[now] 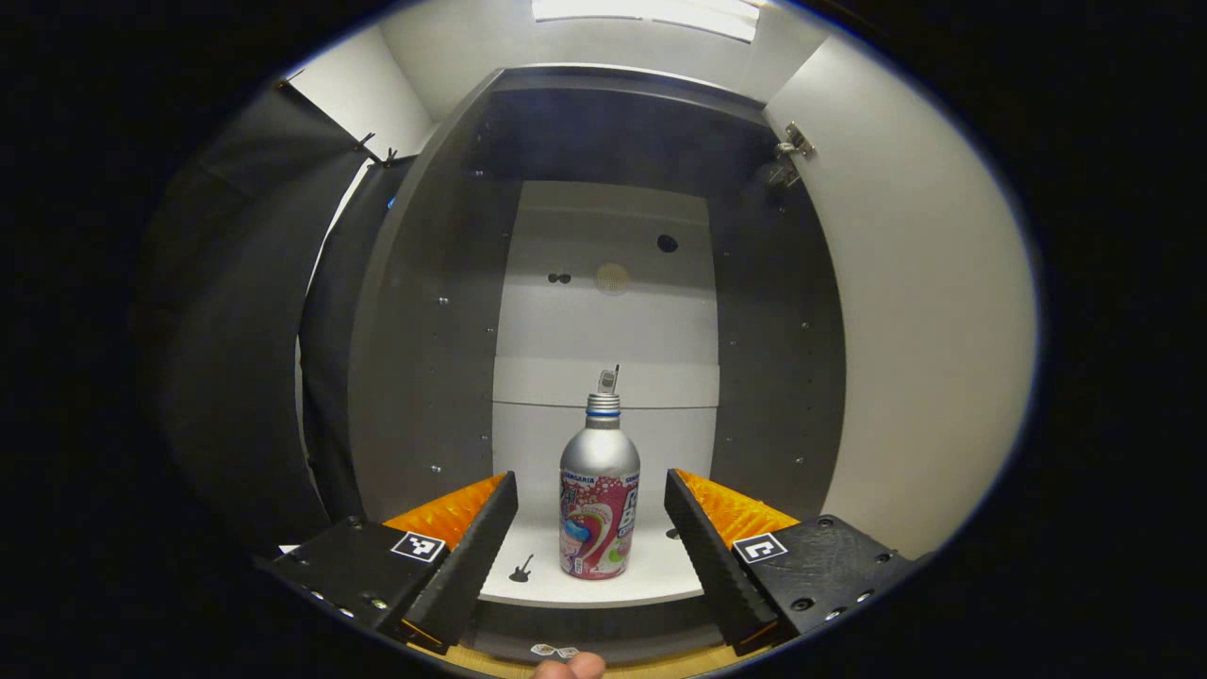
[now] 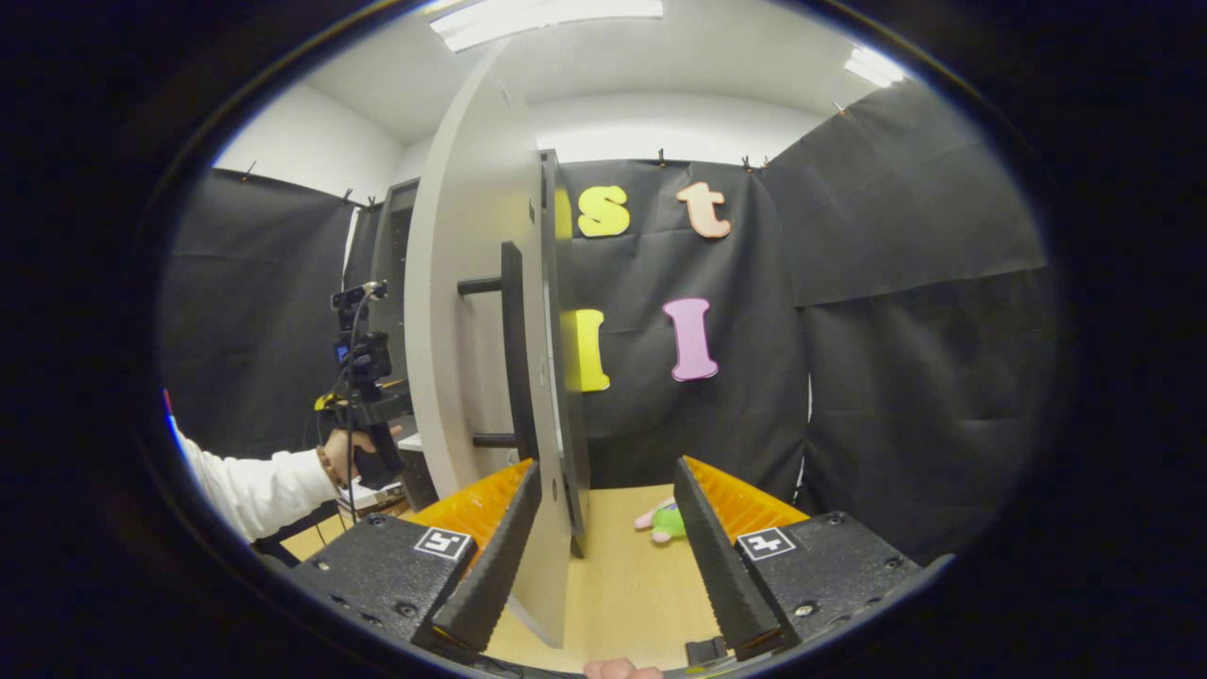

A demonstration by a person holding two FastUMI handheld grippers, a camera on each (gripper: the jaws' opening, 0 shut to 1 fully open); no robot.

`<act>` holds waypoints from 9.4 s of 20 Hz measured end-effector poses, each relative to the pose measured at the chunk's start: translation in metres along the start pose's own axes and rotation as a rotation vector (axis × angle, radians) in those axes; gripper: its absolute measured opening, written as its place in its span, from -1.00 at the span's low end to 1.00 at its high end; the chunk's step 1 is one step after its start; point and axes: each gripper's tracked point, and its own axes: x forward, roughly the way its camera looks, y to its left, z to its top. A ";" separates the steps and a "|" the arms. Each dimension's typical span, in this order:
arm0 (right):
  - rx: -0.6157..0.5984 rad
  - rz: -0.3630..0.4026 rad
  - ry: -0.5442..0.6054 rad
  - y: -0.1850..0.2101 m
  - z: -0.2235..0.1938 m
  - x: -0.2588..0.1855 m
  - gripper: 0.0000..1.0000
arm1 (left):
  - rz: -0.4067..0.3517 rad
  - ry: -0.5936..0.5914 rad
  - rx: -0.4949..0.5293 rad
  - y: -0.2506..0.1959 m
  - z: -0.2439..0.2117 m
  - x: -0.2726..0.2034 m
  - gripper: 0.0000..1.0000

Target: Open the cabinet door with the right hand, grasp the bottle in the cabinet with the left hand and place it on the coaster, then close the cabinet door with the right hand.

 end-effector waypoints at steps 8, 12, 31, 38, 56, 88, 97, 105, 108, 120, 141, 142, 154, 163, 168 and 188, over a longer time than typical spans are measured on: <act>0.001 -0.044 0.014 -0.015 -0.007 -0.011 0.76 | 0.011 0.050 -0.003 0.001 -0.027 0.052 0.90; 0.019 -0.057 0.028 -0.019 -0.012 -0.005 0.76 | 0.003 0.052 0.005 0.001 -0.031 0.058 0.90; 0.004 0.015 0.006 0.002 -0.009 0.000 0.76 | -0.093 -0.022 0.002 0.026 -0.005 -0.066 0.54; 0.005 0.034 -0.007 0.007 -0.004 -0.011 0.76 | 0.012 -0.008 0.020 0.068 -0.058 -0.151 0.54; -0.022 0.100 -0.007 0.042 0.001 -0.023 0.76 | 0.248 0.176 0.077 0.113 -0.254 -0.284 0.55; 0.009 0.055 0.013 0.029 -0.004 -0.023 0.76 | 0.287 0.244 0.018 0.123 -0.304 -0.289 0.83; 0.047 0.041 -0.028 0.013 0.000 -0.025 0.76 | 0.226 0.053 0.012 0.102 -0.153 -0.284 0.85; 0.006 0.012 -0.059 -0.009 0.021 -0.001 0.77 | 0.144 0.107 0.030 0.083 -0.067 -0.291 0.88; 0.011 0.018 -0.074 -0.005 0.028 0.013 0.77 | 0.115 0.138 0.036 0.071 -0.056 -0.301 0.88; 0.004 0.007 -0.092 0.001 0.033 0.023 0.72 | 0.044 0.085 0.079 0.048 -0.048 -0.321 0.90; -0.015 0.436 -0.039 0.212 0.012 0.064 0.70 | 0.123 0.051 0.075 0.101 -0.040 -0.343 0.92; -0.016 0.451 -0.035 0.223 0.011 0.071 0.70 | 0.132 0.050 0.077 0.106 -0.039 -0.344 0.92; -0.010 0.464 -0.034 0.293 -0.006 0.165 0.72 | 0.227 0.054 0.070 0.141 -0.037 -0.354 0.92; -0.028 0.289 -0.093 0.209 0.009 0.118 0.72 | 0.212 0.043 0.077 0.130 -0.040 -0.347 0.92; -0.067 0.165 -0.120 0.142 0.004 0.054 0.72 | 0.141 0.036 0.048 0.097 -0.040 -0.340 0.93; -0.007 -0.132 -0.014 0.033 -0.075 -0.029 0.74 | 0.092 0.011 0.020 0.052 -0.032 -0.350 0.92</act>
